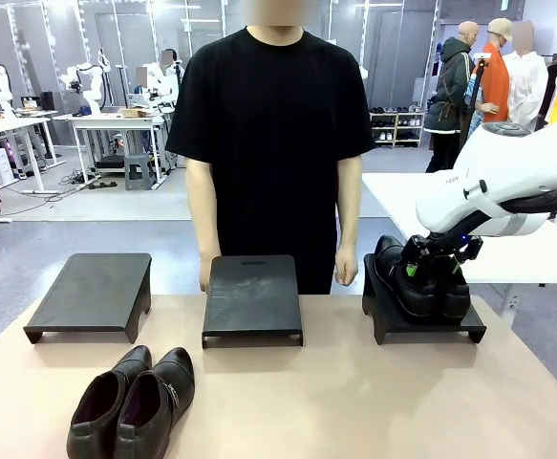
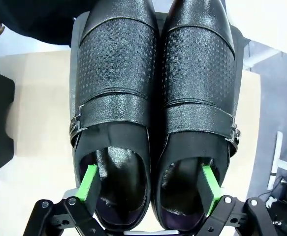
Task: Place the shoes on the stand as instructed by the person.
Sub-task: Pick up another pair of Shoes and place it on the Shoes Stand indicated by the person.
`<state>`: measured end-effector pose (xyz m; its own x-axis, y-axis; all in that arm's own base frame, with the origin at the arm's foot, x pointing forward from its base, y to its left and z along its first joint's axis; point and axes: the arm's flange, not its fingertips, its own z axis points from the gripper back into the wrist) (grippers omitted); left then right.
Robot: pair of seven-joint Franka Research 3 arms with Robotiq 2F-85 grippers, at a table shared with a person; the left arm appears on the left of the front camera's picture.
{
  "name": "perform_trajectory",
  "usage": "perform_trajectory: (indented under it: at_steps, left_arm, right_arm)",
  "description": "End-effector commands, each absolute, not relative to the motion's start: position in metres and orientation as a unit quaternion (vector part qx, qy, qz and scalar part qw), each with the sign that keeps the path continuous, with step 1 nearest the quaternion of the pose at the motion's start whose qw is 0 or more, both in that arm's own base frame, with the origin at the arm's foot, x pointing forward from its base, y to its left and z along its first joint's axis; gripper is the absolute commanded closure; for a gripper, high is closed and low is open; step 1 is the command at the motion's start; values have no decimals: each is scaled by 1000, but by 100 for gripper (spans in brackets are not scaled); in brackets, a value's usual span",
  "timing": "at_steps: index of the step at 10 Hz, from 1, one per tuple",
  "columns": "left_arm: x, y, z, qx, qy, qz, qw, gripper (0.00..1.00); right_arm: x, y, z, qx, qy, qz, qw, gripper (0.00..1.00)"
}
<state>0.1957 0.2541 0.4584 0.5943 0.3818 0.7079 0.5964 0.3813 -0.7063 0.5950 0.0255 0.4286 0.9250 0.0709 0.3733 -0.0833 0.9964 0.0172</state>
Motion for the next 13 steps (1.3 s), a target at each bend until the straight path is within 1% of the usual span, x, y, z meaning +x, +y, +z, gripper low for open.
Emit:
perform_trajectory:
  at_steps: [1, 3, 5, 6, 8, 9, 10, 11, 13]
  left_arm:
    - [195, 255, 459, -554, -447, -81, 697, 0]
    - [195, 255, 459, -554, -447, -81, 697, 0]
    - [195, 255, 459, -554, -447, -81, 697, 0]
    - [195, 255, 459, -554, -447, -81, 697, 0]
    - [195, 255, 459, -554, -447, -81, 697, 0]
    - [195, 255, 459, -554, -447, -81, 697, 0]
    - [195, 255, 459, -554, -447, -81, 697, 0]
    - [195, 255, 459, -554, -447, -81, 697, 0]
    - [195, 255, 459, -554, -447, -81, 697, 0]
  right_arm:
    - [581, 40, 455, 46, -198, 53, 978, 0]
    - [545, 19, 491, 139, -162, 47, 976, 0]
    - [504, -11, 520, 232, -128, 58, 963, 0]
    - [481, -26, 531, 281, -97, 64, 953, 0]
    - [426, -63, 546, 404, -32, 91, 909, 0]
    - [402, -92, 546, 450, -37, 91, 888, 0]
    - [376, -114, 541, 491, -72, 89, 863, 0]
    - [343, -125, 531, 506, -81, 71, 856, 0]
    - [291, -140, 511, 535, -135, 51, 833, 0]
